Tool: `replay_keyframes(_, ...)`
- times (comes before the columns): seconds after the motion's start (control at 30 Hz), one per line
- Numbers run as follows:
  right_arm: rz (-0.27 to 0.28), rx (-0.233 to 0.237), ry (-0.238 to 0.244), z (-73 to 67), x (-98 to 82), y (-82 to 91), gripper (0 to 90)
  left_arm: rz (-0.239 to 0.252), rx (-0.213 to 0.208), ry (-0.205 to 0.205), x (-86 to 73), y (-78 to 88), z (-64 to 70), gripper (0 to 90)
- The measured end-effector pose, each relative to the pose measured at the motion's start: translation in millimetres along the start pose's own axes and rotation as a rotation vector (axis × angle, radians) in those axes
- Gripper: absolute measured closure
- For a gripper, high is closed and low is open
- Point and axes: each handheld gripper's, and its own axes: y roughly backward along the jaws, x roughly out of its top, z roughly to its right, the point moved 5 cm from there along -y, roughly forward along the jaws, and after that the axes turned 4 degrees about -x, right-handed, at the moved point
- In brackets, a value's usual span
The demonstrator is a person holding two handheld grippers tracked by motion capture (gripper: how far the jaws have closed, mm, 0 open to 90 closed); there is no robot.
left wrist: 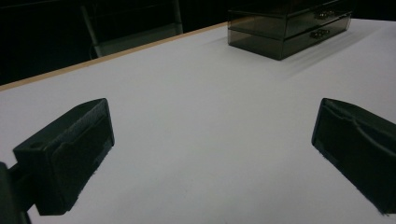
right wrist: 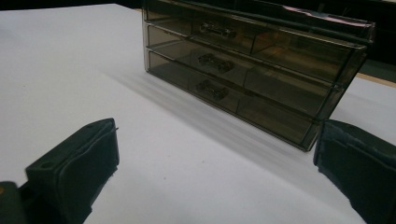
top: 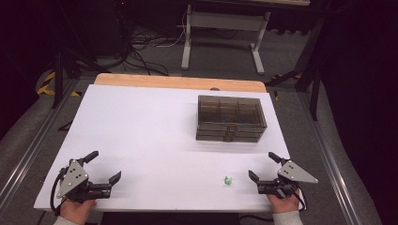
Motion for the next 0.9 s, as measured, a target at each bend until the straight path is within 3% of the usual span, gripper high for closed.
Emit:
replay_keyframes(0.5,0.008,0.009,-0.012,1.3,-0.5,0.1,0.0,-0.011,0.002,0.023,-1.0,-0.3,-0.9,0.3)
replay_keyframes(0.9,0.008,0.012,-0.017,1.3,-0.6,-0.5,0.0,-0.02,0.001,0.019,-1.7,-1.5,-0.7,0.2)
